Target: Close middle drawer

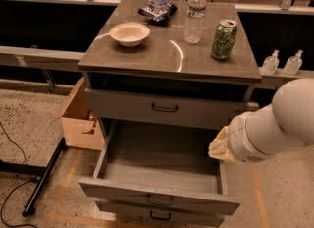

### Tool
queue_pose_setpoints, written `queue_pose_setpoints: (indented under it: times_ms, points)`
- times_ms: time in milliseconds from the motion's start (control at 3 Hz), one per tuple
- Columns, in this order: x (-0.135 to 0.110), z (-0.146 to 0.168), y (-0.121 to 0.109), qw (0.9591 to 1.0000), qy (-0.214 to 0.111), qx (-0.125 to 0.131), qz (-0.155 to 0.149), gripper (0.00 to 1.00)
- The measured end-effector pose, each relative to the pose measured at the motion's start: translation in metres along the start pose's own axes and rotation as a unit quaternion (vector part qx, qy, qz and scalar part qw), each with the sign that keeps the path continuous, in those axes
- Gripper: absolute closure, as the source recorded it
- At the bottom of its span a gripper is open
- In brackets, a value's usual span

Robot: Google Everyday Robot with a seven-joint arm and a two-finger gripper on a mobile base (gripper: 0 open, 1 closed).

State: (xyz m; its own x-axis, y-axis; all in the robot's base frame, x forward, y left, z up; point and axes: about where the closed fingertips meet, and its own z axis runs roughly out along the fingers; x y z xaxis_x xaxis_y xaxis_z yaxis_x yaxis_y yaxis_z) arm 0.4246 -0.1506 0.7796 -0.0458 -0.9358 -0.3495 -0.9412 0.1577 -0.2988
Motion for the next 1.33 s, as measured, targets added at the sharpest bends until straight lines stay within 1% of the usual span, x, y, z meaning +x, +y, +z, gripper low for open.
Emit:
queue_pose_setpoints:
  times_ms: [333, 667, 1000, 1333]
  points:
    - [0.000, -0.001, 0.001, 1.0000, 0.001, -0.002, 0.000, 1.00]
    - [0.009, 0.014, 0.009, 0.9998, 0.000, -0.006, 0.019, 1.00]
    - [0.022, 0.053, 0.026, 0.9996, 0.003, -0.013, 0.026, 1.00]
    - [0.040, 0.097, 0.046, 0.9996, 0.007, -0.020, 0.021, 1.00]
